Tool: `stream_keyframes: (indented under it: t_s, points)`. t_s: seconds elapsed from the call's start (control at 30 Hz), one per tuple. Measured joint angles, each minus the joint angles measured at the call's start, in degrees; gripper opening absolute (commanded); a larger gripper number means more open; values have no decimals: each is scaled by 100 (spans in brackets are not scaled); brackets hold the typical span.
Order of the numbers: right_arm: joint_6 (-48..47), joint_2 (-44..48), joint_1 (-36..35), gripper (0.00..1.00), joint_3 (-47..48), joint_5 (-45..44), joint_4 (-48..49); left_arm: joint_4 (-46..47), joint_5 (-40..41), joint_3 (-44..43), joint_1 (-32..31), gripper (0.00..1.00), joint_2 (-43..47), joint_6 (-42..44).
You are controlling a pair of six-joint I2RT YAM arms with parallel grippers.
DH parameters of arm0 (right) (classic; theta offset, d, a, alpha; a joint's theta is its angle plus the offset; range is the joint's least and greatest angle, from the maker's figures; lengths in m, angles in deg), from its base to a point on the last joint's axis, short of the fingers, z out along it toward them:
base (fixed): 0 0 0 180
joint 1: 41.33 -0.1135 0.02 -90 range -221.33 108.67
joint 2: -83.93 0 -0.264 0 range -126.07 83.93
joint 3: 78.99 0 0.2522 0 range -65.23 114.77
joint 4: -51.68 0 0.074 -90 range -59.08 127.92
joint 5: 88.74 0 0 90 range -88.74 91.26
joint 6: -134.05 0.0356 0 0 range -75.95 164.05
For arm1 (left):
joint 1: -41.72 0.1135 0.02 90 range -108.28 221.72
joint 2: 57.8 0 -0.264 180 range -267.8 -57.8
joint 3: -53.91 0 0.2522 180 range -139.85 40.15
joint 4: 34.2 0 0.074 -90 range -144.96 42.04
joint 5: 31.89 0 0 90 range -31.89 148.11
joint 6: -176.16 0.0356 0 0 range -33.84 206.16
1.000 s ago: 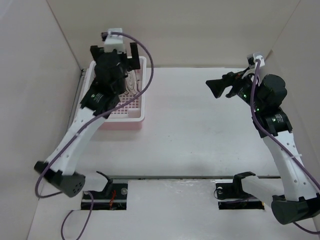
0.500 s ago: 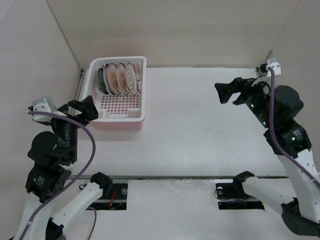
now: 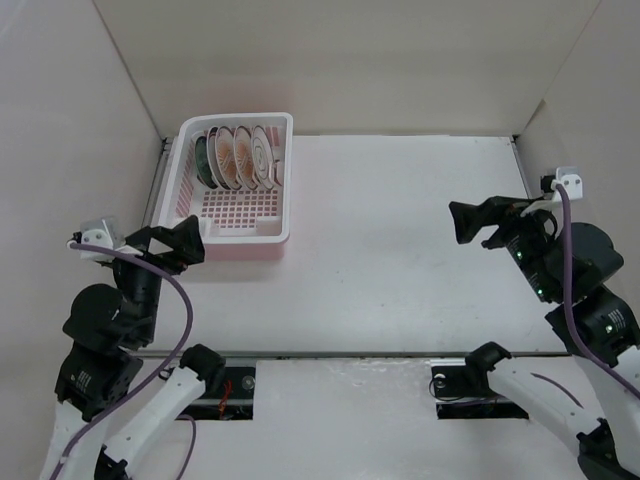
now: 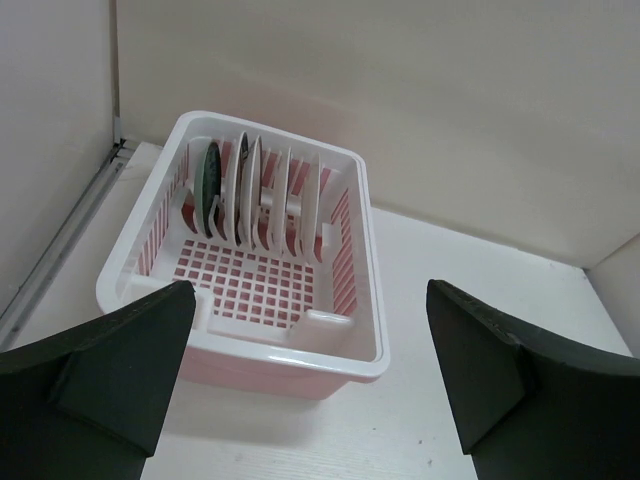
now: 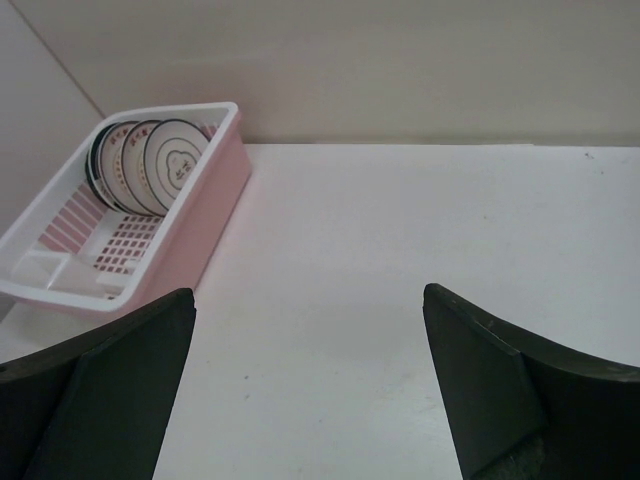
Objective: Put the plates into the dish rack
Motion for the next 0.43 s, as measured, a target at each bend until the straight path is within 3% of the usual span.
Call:
stream_keyframes:
  t_s: [0.43]
  points:
    - [11, 63, -372, 100, -22, -313, -20, -98, 28, 216, 0, 100, 308, -81]
